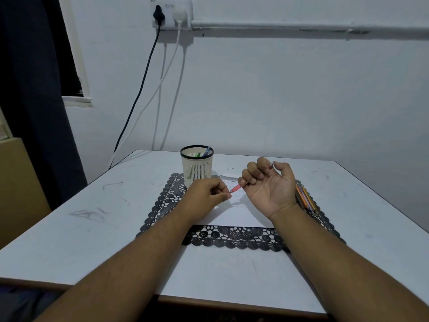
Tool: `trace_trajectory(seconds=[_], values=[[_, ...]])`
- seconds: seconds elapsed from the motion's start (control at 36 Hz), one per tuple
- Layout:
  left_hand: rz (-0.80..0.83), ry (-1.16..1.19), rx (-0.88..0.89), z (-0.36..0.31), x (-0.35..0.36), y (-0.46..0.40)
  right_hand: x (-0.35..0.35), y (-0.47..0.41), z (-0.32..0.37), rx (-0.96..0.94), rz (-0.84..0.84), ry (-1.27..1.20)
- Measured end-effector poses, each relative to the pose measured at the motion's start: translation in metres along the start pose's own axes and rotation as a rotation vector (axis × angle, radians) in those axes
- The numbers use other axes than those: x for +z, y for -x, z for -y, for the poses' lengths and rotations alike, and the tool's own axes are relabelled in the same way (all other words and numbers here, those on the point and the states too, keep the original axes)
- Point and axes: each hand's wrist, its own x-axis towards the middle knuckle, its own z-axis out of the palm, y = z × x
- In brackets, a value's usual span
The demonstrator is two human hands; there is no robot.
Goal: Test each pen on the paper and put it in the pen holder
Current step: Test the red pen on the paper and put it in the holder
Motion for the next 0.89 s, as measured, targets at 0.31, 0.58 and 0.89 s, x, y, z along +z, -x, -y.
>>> trace_trajectory(seconds=[0.31,0.58,0.89], values=[[-0.003,0.016,-0.007,0.0001,0.0005,0.0009,0.0009,0.0017,-0.0004,0.001,0.007,-0.028],[0.007,0.014,0.003,0.0000,0.0014,0.0007,0.0023,0.0015,0.0006,0.003,-0.007,0.001],[0.012,0.009,0.000,0.0012,0.0018,-0.0002,0.0029,0.0001,0.0010,0.007,-0.020,0.019]])
